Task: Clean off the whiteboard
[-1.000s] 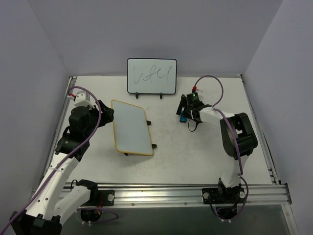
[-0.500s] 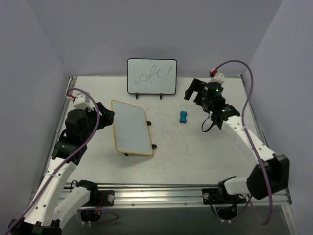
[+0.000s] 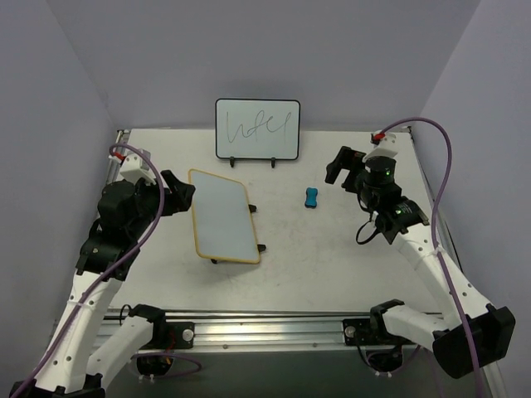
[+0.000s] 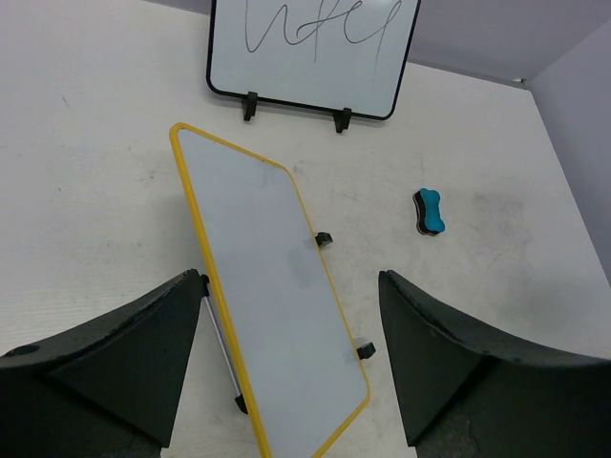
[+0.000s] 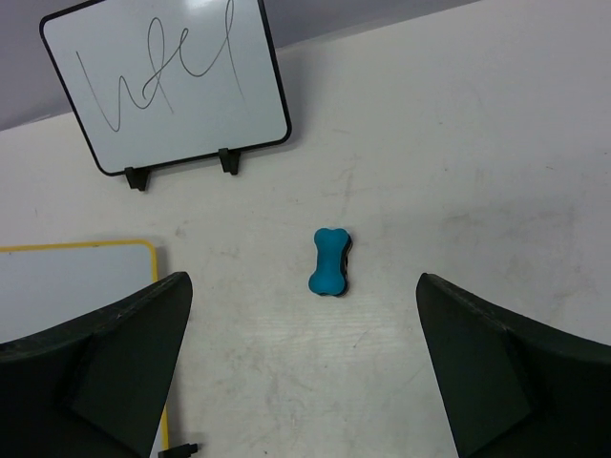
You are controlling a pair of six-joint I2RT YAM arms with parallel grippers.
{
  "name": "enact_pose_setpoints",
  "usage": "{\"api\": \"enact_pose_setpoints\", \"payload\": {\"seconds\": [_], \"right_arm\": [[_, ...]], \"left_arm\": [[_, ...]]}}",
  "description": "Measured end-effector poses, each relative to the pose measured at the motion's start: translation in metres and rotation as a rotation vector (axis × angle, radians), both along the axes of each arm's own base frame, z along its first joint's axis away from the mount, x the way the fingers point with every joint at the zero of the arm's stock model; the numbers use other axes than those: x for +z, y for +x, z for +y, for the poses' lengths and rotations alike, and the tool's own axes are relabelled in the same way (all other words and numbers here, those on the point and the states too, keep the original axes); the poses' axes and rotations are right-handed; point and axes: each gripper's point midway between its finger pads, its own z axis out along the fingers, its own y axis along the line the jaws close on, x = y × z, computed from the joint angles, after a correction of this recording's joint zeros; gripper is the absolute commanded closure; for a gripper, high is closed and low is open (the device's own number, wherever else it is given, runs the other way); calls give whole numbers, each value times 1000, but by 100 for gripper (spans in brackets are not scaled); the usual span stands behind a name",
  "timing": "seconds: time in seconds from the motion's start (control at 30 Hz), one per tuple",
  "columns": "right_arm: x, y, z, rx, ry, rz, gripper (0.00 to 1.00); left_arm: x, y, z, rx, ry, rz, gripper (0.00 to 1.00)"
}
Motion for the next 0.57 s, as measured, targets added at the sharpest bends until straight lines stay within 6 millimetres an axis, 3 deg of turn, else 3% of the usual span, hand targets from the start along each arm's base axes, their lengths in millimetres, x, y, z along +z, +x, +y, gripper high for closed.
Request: {"api": "enact_pose_setpoints", "payload": {"seconds": [0.33,0.4,0.47,0.57], "right_arm": [[-5,-2,-1,-3,-7,19,0],[-5,-2,-1,-3,-7,19,0],[-5,-2,-2,-6,-7,19,0],[-4,-2,-3,-7,-8,19,0]], "left_arm": [[7,-4,6,29,-10,-4,15],[9,-6,5,22,-11,-11,24],[11,-9,2,-3,-8,-20,27],[12,-11,-4,-49,-4,-24,20]]}}
